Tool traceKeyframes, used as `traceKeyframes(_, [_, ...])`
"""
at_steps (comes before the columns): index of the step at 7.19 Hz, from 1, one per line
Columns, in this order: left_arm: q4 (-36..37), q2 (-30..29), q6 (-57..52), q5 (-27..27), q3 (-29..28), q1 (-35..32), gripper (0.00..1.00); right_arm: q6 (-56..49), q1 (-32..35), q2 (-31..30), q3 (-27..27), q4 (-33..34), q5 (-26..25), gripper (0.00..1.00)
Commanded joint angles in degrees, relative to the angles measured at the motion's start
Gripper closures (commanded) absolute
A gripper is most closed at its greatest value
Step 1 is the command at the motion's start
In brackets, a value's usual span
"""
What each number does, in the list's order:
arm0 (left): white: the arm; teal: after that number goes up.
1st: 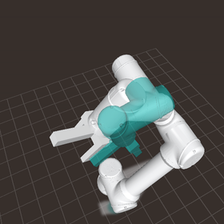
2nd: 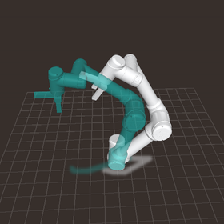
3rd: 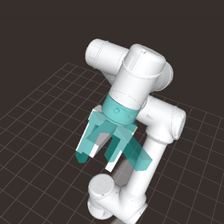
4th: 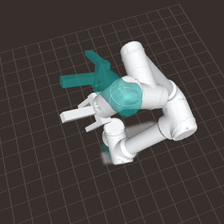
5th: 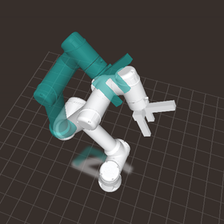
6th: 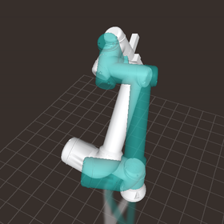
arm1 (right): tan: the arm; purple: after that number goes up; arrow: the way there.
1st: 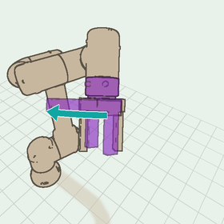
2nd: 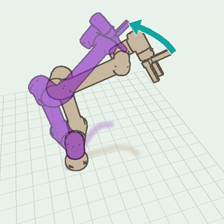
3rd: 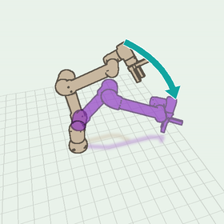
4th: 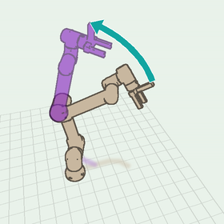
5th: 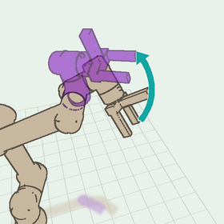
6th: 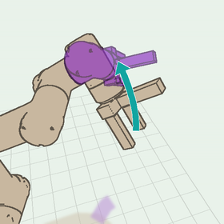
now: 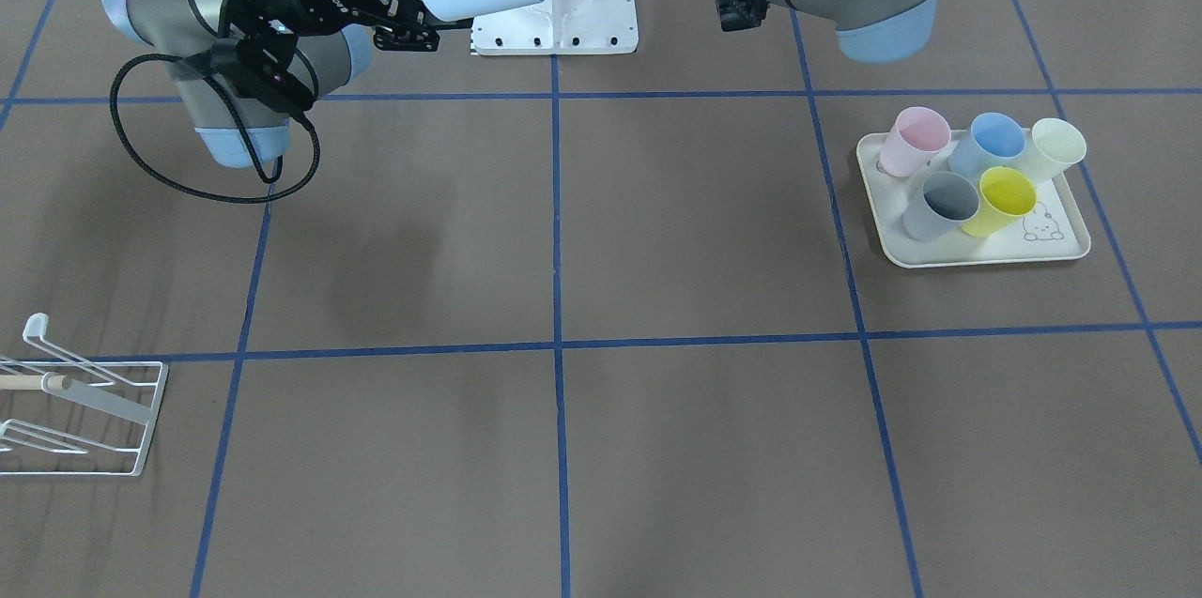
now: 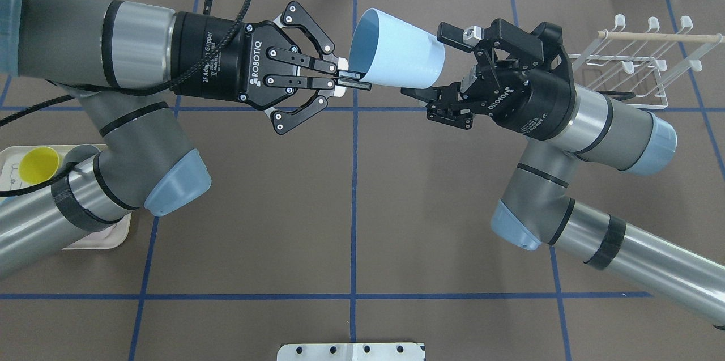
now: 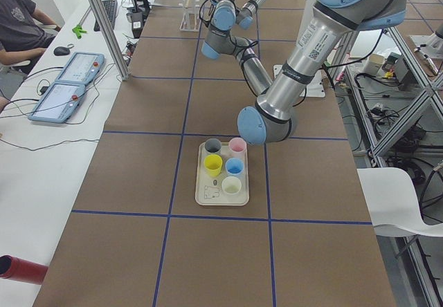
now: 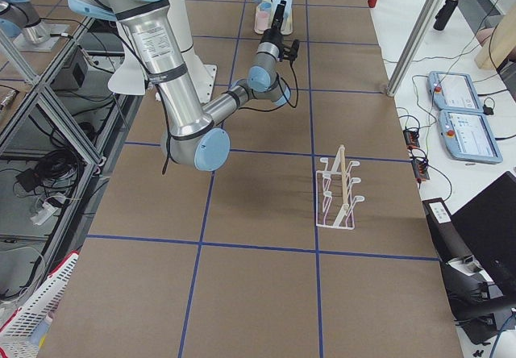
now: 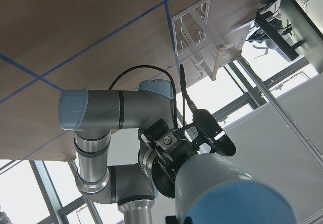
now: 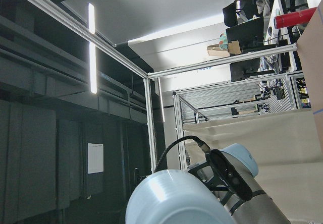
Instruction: Transfer IKEA cup to right arm and place on rack
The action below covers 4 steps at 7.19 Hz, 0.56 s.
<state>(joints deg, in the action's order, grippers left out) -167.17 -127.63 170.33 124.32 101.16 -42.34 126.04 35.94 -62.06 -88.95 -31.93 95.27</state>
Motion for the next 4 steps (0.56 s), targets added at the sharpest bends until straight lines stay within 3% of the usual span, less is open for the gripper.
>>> traceKeyframes(1, [0.0,-0.1,0.1,-0.6,0.0,0.1,1.00,0.0,-0.4,0.2,-0.1,-0.1,0.0,0.07])
traceKeyframes(2, [0.0,-0.1,0.1,-0.6,-0.2,0.2,1.00,0.0,-0.4,0.3,-0.1,-0.3,0.0,0.11])
traceKeyframes(4, [0.0,0.0,0.0,-0.7,-0.2,0.4,1.00,0.0,-0.4,0.3,0.0,-0.5,0.0,0.32])
